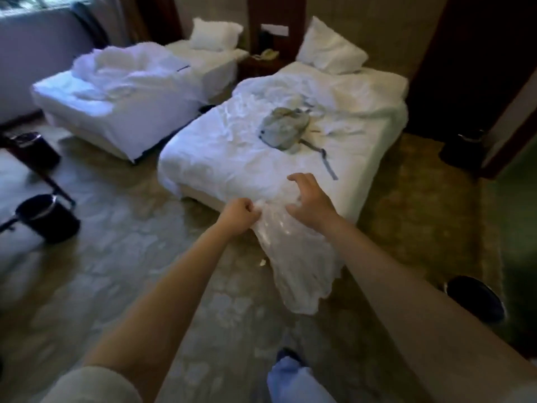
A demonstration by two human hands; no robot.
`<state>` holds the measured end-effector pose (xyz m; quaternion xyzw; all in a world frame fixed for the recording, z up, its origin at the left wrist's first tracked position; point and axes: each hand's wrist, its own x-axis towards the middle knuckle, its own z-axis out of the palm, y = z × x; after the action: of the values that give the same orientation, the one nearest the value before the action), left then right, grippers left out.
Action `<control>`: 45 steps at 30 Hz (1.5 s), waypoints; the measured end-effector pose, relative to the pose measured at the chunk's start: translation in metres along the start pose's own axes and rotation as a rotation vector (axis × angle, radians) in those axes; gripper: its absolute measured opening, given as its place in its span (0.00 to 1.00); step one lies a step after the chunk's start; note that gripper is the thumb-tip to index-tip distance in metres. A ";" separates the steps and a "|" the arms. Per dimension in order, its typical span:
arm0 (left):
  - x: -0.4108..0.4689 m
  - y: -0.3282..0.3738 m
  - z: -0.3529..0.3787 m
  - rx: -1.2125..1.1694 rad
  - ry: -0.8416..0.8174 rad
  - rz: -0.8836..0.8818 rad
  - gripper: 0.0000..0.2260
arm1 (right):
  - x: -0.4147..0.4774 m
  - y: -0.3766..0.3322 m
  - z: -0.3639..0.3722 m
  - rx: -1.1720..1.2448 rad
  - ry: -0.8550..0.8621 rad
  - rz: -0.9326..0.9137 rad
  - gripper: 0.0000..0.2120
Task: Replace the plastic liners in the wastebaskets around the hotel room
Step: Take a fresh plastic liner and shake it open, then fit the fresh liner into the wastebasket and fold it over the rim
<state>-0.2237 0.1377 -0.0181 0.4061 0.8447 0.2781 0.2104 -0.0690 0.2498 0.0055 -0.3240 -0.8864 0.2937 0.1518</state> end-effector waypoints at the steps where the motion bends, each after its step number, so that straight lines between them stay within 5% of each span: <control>1: 0.019 -0.013 -0.019 -0.009 0.041 -0.049 0.13 | 0.031 -0.014 0.009 0.015 0.008 -0.053 0.23; 5: 0.077 -0.070 -0.099 -0.122 0.205 -0.305 0.10 | 0.148 -0.078 0.061 0.124 -0.224 -0.112 0.07; 10: 0.117 -0.145 -0.176 -0.323 0.387 -0.457 0.07 | 0.238 -0.149 0.129 0.185 -0.577 -0.227 0.12; 14: 0.161 -0.207 -0.228 -0.683 0.452 -0.518 0.12 | 0.321 -0.200 0.191 0.162 -0.583 -0.280 0.13; 18: 0.231 -0.273 -0.276 -0.916 0.348 -0.600 0.35 | 0.406 -0.243 0.239 0.133 -0.585 -0.295 0.09; 21: 0.297 -0.307 -0.319 -0.971 0.241 -0.558 0.26 | 0.482 -0.274 0.269 0.086 -0.524 -0.275 0.11; 29: 0.457 -0.380 -0.425 -0.919 0.265 -0.405 0.12 | 0.658 -0.333 0.330 0.059 -0.539 -0.178 0.10; 31: 0.492 -0.404 -0.446 -0.899 0.250 -0.346 0.12 | 0.703 -0.342 0.350 0.207 -0.661 -0.112 0.04; 34: 0.549 -0.443 -0.485 -0.858 0.294 -0.281 0.11 | 0.782 -0.367 0.388 0.465 -0.817 0.040 0.15; 38: 0.632 -0.508 -0.549 -0.718 0.331 -0.286 0.16 | 0.904 -0.422 0.456 0.667 -0.876 0.168 0.08; 42: 0.710 -0.560 -0.617 -0.419 0.318 -0.304 0.16 | 1.006 -0.481 0.497 0.632 -0.892 0.105 0.16; 45: 0.770 -0.589 -0.661 -0.283 0.331 -0.300 0.13 | 1.069 -0.511 0.513 0.544 -0.793 0.031 0.11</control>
<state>-1.3913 0.2548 0.0050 0.1920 0.8710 0.4217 0.1631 -1.3483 0.4268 0.0053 -0.1487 -0.7619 0.6182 -0.1233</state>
